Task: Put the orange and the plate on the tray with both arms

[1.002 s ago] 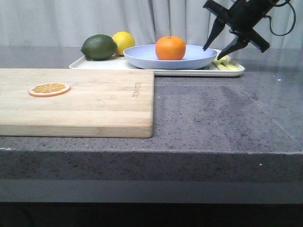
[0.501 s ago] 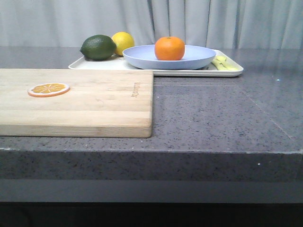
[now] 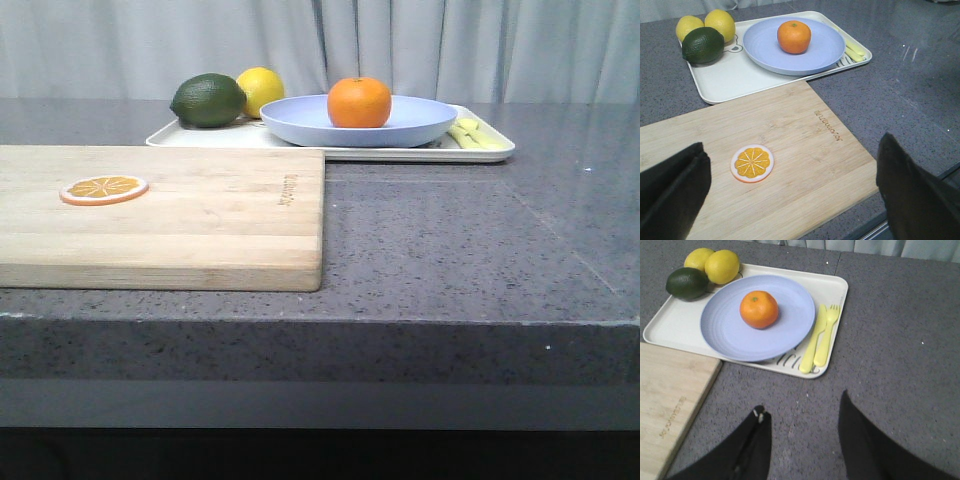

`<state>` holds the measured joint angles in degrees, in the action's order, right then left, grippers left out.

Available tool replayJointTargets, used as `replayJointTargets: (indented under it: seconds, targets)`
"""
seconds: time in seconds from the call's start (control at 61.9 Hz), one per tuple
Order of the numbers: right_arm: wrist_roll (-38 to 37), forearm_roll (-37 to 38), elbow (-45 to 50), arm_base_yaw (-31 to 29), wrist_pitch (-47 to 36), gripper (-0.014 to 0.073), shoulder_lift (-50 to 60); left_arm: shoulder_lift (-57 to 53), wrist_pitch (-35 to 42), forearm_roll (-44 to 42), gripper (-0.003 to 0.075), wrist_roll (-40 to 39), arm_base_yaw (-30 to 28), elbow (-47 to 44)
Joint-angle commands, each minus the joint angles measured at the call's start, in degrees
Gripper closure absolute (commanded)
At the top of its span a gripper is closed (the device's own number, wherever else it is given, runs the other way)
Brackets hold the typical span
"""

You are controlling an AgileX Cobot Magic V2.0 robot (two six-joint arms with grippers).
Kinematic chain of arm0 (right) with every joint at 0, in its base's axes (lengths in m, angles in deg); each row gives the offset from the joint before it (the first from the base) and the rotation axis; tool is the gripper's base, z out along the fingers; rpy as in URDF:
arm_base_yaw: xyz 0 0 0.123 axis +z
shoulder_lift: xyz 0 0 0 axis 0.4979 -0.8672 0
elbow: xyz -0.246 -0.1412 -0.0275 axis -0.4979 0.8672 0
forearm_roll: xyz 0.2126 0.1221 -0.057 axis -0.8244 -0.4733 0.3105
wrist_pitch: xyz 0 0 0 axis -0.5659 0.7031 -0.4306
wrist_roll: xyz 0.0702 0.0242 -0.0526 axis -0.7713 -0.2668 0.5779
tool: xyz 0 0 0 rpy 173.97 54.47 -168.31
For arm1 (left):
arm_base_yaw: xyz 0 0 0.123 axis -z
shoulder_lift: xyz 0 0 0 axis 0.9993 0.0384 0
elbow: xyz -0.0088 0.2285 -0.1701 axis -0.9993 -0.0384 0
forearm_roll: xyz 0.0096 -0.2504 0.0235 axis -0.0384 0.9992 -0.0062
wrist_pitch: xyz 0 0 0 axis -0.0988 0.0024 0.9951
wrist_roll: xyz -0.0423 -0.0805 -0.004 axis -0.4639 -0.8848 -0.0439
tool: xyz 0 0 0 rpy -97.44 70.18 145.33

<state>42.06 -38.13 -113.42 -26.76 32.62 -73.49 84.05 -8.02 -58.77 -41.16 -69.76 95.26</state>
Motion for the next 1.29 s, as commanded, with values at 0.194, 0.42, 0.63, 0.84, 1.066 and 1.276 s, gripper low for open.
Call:
replayJointTargets:
  seconds: [0.194,0.42,0.63,0.84,1.066,1.276]
  targets:
    - [1.53,0.43,20.95,-0.08,-6.67,0.0244,20.64,-0.04,4.34,1.49,0.0068,0.05,0.35,1.49]
    - [1.53,0.56,29.95,-0.08,-5.37,0.0244,30.30,-0.04,4.34,1.59,0.0069,0.05,0.35,1.49]
    - [1.53,2.52,31.94,-0.08,-4.79,0.0244,31.94,-0.04,4.23,1.59,0.0069,0.05,0.35,1.49]
    - [1.53,3.39,31.94,-0.08,-4.84,0.0265,31.94,-0.04,3.38,1.59,0.0138,0.05,0.35,1.01]
    - [1.53,3.39,31.94,-0.08,-4.84,0.0540,31.94,-0.04,2.50,1.59,0.0469,0.02,0.35,0.79]
    - [1.53,3.57,31.94,-0.08,-4.86,0.0662,31.82,-0.04,2.50,1.59,0.0739,0.02,0.35,0.79]
